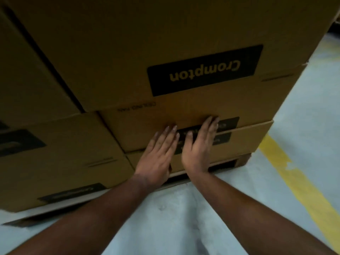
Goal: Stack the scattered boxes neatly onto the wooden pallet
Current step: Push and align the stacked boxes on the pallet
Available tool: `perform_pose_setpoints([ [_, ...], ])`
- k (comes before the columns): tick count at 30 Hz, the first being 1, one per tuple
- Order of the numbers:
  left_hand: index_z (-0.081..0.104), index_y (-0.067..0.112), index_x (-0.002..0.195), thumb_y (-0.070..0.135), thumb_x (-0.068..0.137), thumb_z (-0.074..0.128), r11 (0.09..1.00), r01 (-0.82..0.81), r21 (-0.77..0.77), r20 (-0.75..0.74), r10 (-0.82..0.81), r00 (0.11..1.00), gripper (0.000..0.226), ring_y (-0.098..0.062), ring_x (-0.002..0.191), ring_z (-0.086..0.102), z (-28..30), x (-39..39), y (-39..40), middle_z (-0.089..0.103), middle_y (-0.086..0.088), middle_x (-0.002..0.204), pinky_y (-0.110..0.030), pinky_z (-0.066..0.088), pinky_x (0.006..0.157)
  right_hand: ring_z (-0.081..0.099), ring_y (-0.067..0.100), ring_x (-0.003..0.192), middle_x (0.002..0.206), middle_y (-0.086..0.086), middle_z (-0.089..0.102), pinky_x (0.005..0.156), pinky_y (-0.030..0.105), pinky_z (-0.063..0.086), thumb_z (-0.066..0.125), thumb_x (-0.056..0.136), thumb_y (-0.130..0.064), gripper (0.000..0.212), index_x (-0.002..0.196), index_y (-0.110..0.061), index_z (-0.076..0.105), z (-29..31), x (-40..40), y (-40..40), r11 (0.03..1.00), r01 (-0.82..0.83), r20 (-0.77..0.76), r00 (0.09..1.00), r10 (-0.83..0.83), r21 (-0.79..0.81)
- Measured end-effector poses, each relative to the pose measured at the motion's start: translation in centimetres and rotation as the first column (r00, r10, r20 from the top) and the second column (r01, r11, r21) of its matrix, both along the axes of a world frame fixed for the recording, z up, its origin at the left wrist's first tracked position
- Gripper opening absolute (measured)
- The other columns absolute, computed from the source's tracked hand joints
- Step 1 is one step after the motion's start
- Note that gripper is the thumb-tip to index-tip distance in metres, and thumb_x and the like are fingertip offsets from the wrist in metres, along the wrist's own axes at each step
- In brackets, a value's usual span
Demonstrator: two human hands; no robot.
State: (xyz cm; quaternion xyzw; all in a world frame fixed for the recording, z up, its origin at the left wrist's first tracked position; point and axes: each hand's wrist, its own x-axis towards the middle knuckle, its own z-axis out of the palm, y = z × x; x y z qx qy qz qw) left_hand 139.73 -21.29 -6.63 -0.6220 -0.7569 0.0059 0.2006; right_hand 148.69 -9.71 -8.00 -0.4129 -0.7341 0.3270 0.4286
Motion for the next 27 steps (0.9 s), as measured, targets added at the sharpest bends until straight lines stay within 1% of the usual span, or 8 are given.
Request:
perform_pose_setpoints([
  [1,0.002,0.007,0.164,0.024,0.081,0.073,0.998,-0.038,0.04,0.018,0.038,0.999,0.111,-0.03,0.159,-0.011,0.7,-0.4,-1.2,-0.014,-0.013,0.172,-0.05,0.0,0.128,-0.006,0.027,0.162,0.175,0.007,-0.008,0.131,0.05,0.012,0.049,0.107,-0.025,0.076,0.168,-0.015,0.003,0.6,-0.2,-1.1,0.979,-0.094,0.06,0.995,0.085,0.179],
  [3,0.002,0.006,0.164,0.026,0.082,0.078,0.982,-0.115,0.147,0.038,0.111,0.993,0.114,-0.031,0.16,-0.007,2.1,-1.3,-3.6,-0.009,-0.014,0.172,-0.05,0.0,0.127,-0.001,0.031,0.162,0.176,0.009,-0.004,0.131,0.05,0.012,0.054,0.1,-0.016,0.084,0.167,-0.016,0.004,1.9,-0.9,-3.2,0.85,-0.271,0.158,0.962,0.223,0.451],
  [6,-0.001,0.005,0.164,0.037,0.087,0.077,0.893,-0.2,0.402,0.065,0.19,0.98,0.115,-0.035,0.159,-0.007,4.4,-3.5,-7.3,-0.009,-0.017,0.172,-0.049,-0.007,0.128,0.003,0.036,0.162,0.176,0.01,-0.001,0.13,0.053,0.009,0.056,0.095,-0.018,0.089,0.167,-0.017,0.004,5.0,-2.2,-5.8,0.678,-0.377,0.209,0.924,0.319,0.631],
  [8,-0.008,0.005,0.163,0.056,0.091,0.067,0.819,-0.235,0.523,0.08,0.227,0.971,0.115,-0.037,0.158,-0.011,6.4,-5.5,-9.4,-0.015,-0.019,0.17,-0.053,-0.008,0.127,0.0,0.035,0.162,0.176,0.009,-0.004,0.13,0.054,0.005,0.057,0.095,-0.027,0.091,0.168,-0.017,0.004,7.4,-3.5,-7.1,0.592,-0.394,0.268,0.918,0.293,0.703],
  [11,-0.014,0.004,0.161,0.076,0.084,0.062,0.754,-0.345,0.56,0.09,0.358,0.929,0.13,-0.039,0.156,-0.015,9.5,-8.5,-11.6,-0.022,-0.02,0.167,-0.055,-0.009,0.126,-0.008,0.036,0.161,0.175,0.01,-0.011,0.129,0.055,-0.001,0.063,0.092,-0.042,0.102,0.167,-0.015,0.0,10.6,-6.1,-8.2,0.639,-0.327,0.299,0.941,0.156,0.696],
  [14,-0.011,0.001,0.161,0.07,0.075,0.074,0.754,-0.43,0.497,0.13,0.425,0.896,0.139,-0.039,0.157,-0.016,11.0,-9.9,-12.5,-0.02,-0.021,0.169,-0.056,-0.005,0.127,-0.01,0.035,0.161,0.174,0.011,-0.013,0.129,0.057,0.0,0.065,0.09,-0.05,0.109,0.167,-0.015,-0.002,12.0,-8.4,-8.5,0.698,-0.247,0.294,0.954,0.055,0.672],
  [20,-0.01,-0.001,0.161,0.068,0.077,0.072,0.787,-0.423,0.449,0.135,0.408,0.903,0.136,-0.04,0.157,-0.013,10.6,-10.0,-11.5,-0.017,-0.024,0.169,-0.055,0.003,0.129,-0.01,0.031,0.161,0.175,0.007,-0.009,0.13,0.053,0.0,0.051,0.099,-0.051,0.091,0.168,-0.018,0.001,10.6,-9.3,-6.2,0.671,-0.167,0.241,0.97,-0.017,0.722],
  [27,-0.019,0.001,0.159,0.066,0.077,0.076,0.766,-0.448,0.462,0.194,0.405,0.893,0.141,-0.039,0.156,-0.021,11.0,-9.5,-9.3,-0.029,-0.019,0.166,-0.049,-0.009,0.128,-0.007,0.031,0.16,0.174,0.005,-0.01,0.129,0.052,-0.002,0.041,0.105,-0.053,0.081,0.168,-0.02,0.001,10.5,-9.3,-4.3,0.663,-0.123,0.211,0.976,-0.054,0.739],
])
